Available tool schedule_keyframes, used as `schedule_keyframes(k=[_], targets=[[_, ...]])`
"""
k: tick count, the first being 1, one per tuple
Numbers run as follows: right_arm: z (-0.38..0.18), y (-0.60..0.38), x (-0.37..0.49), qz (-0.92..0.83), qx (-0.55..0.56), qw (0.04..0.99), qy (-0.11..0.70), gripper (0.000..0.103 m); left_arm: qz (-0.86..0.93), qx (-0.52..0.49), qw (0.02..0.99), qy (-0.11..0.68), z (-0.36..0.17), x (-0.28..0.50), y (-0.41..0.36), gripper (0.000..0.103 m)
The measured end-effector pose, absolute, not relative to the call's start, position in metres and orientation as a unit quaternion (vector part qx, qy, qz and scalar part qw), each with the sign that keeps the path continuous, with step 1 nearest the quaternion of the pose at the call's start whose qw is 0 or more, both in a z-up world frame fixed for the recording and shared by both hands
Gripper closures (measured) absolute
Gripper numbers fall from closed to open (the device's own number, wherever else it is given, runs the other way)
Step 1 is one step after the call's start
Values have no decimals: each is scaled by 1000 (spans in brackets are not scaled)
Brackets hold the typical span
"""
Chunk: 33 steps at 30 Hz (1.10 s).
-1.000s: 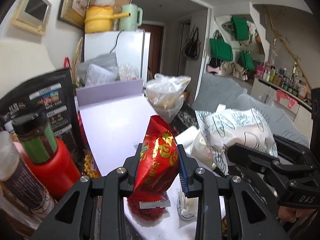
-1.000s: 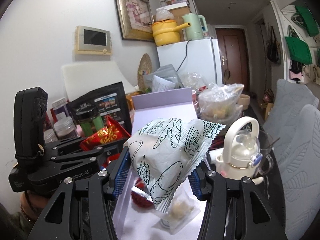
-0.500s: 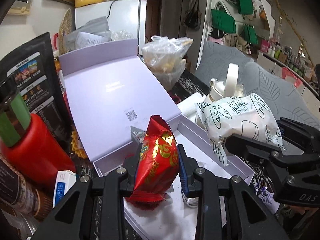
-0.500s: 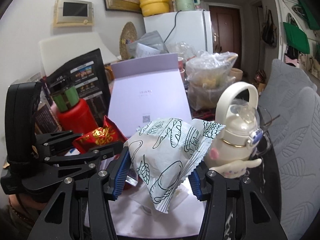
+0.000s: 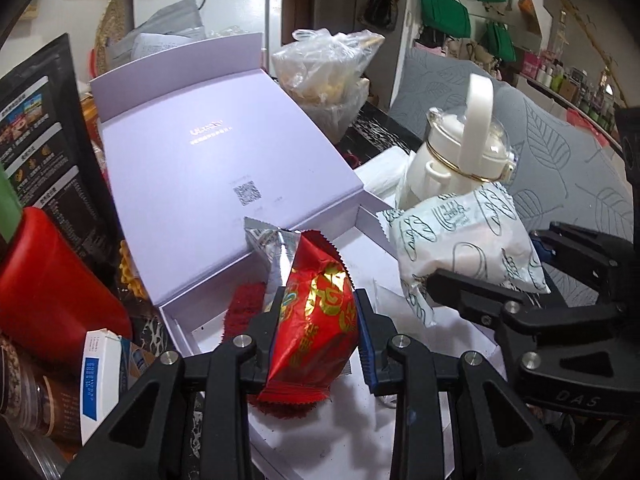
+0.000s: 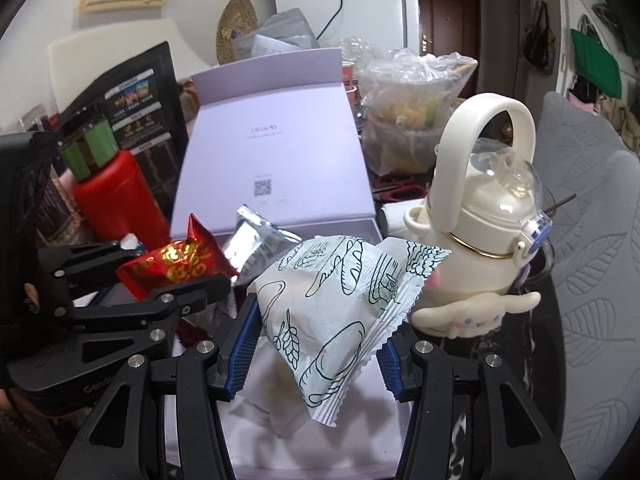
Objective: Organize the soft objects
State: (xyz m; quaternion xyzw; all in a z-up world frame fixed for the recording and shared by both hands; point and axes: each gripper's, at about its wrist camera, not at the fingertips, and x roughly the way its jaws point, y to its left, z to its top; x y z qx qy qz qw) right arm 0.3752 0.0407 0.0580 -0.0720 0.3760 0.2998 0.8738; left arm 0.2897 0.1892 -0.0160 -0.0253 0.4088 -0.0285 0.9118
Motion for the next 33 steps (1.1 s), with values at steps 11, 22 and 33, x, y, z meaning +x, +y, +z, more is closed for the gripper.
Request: schedule_keyframes(k=[11,22,33], targets=[[42,46,386,300,-85,855,414,51,-41,-19,899,436,-31,297,187,73],[37,47,394,285,-92,852,429,50,-47,-12,885,464,-46,307,180,73],[41,48,390,283,-106,856,419,50,-18,-8,878,478,-50,318,183,39]])
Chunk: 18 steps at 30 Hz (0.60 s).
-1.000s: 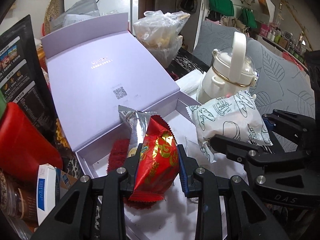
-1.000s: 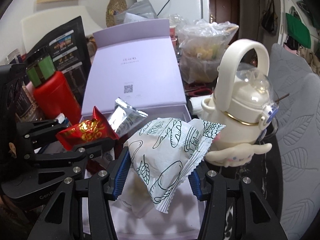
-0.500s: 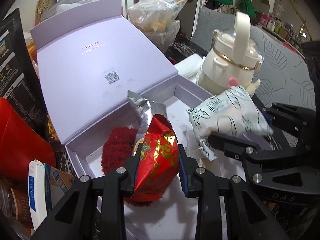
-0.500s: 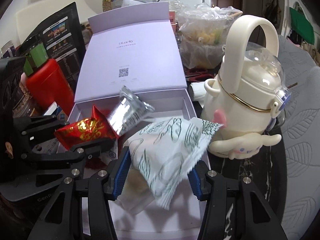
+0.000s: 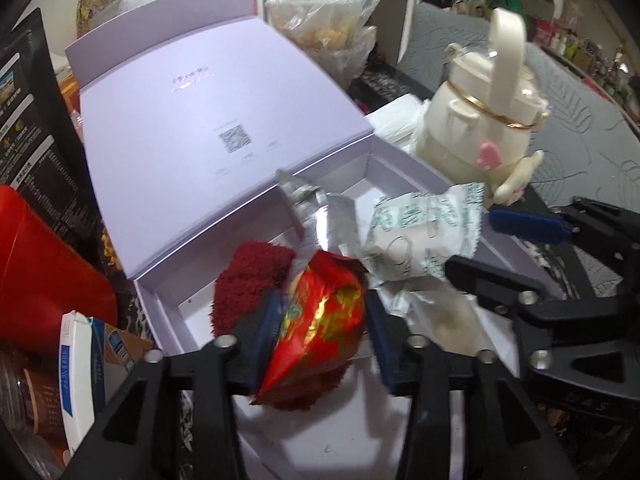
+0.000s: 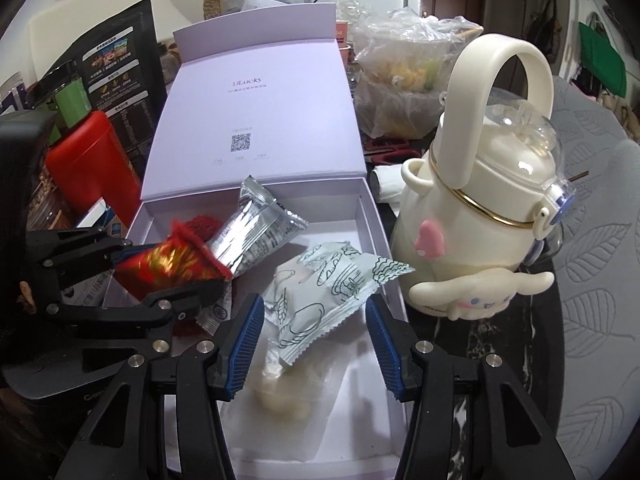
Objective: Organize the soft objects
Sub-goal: 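Open the left gripper to drop the red packet while the right gripper releases the white packet in the box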
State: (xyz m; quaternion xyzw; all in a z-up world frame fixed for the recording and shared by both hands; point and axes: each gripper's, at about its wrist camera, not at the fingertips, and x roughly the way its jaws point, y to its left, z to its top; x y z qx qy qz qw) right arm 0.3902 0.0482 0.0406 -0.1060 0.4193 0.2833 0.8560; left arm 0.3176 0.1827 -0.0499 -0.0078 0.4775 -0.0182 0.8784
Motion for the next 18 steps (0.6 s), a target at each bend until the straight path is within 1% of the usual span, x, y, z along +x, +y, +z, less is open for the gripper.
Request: schedule_keyframes(k=[1,3,13,18], targets=[[42,48,390,283,-106,857,418,50,-10,-8,874,486,-52,320,184,33],[44,47,389,281,-106,858,417,50,-1,-21,862,506,-60,325,188,29],[50,43,385,272,-107,865,407,50,5,-20,866,499,-53,322,188,29],[57,38,380,269,-106,872,396,50,17,-24,876,482,-37,312,196,29]])
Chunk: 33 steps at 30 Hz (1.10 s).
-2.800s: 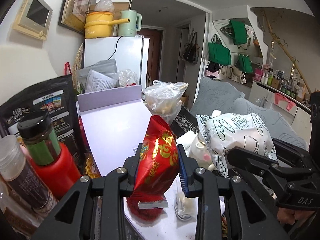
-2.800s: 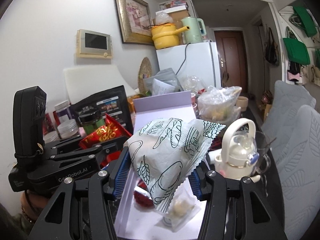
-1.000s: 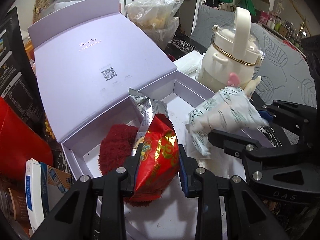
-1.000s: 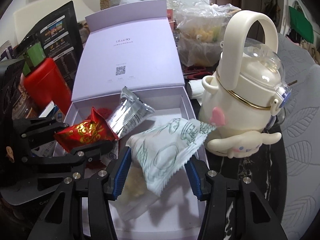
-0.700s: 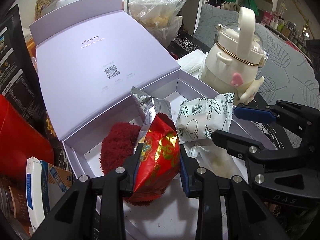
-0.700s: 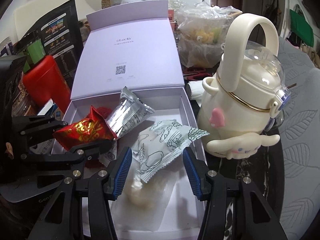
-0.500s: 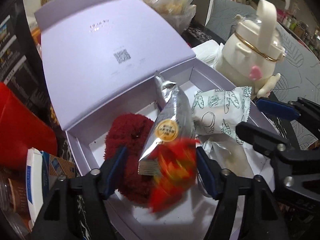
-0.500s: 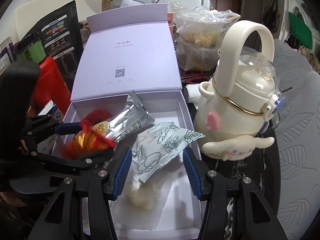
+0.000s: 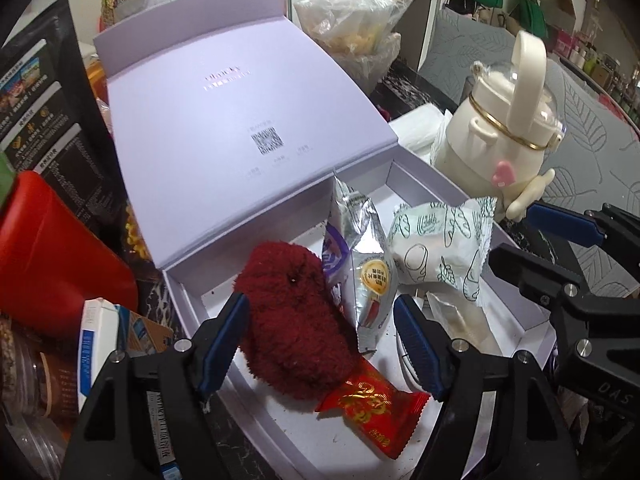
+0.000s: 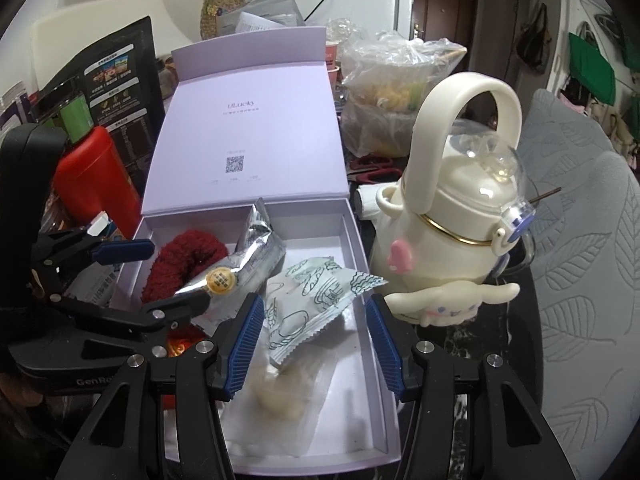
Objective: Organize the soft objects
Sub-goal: 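Open the left gripper to drop the red packet while the right gripper releases the white packet in the box, then withdraw both grippers from the box toward the chip bag and lavender pouch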
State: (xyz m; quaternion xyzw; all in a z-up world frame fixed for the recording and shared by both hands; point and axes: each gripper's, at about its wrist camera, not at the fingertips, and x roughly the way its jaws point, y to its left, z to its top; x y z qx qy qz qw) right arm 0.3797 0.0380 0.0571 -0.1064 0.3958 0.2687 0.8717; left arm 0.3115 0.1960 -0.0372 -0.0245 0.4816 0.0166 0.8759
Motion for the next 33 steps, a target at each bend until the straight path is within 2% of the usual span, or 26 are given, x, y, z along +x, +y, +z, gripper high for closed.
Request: schedule_keyframes(k=[14,33], targets=[[87,27,352,266,-92,885,371,48,26,-39,891,452,-5,285,194,29],[144,-3,264,264,-85,912,301,46,20,-14,925,380,68,197,169,29]])
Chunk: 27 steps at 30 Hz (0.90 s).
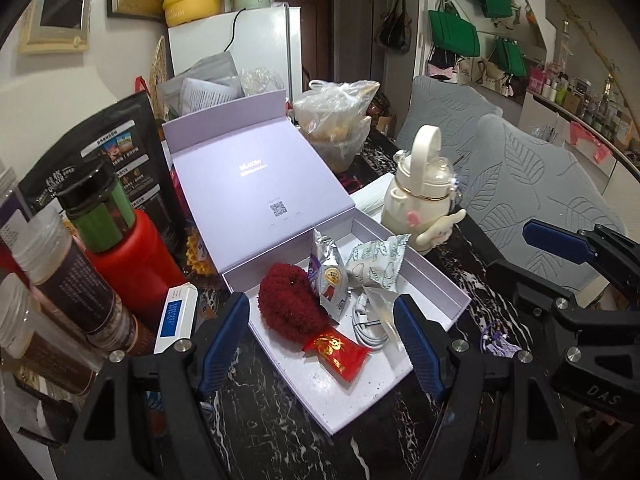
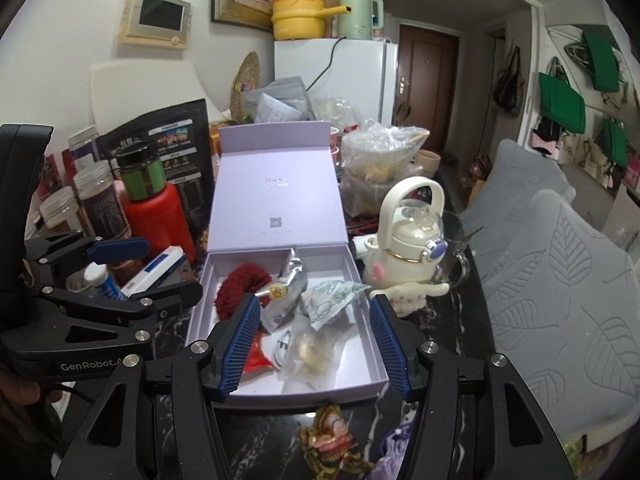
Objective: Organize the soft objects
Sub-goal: 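Withdraw both grippers from the box toward the chip bag and lavender pouch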
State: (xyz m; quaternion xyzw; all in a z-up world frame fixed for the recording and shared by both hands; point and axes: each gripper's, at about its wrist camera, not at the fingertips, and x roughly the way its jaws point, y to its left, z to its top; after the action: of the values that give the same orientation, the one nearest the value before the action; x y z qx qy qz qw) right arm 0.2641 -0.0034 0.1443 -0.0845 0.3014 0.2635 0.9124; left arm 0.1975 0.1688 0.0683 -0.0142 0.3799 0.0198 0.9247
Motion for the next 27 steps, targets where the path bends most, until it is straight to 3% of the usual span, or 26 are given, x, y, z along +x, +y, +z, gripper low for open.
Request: schedule_keyframes(k=[16,27], targets=[[165,-35,196,247,-70,935,244,45,-1,-2,943,333,90,130,144,29],[162,-54,163,239,-64,940,236,36,-40,10,949,313,89,95,120,29]])
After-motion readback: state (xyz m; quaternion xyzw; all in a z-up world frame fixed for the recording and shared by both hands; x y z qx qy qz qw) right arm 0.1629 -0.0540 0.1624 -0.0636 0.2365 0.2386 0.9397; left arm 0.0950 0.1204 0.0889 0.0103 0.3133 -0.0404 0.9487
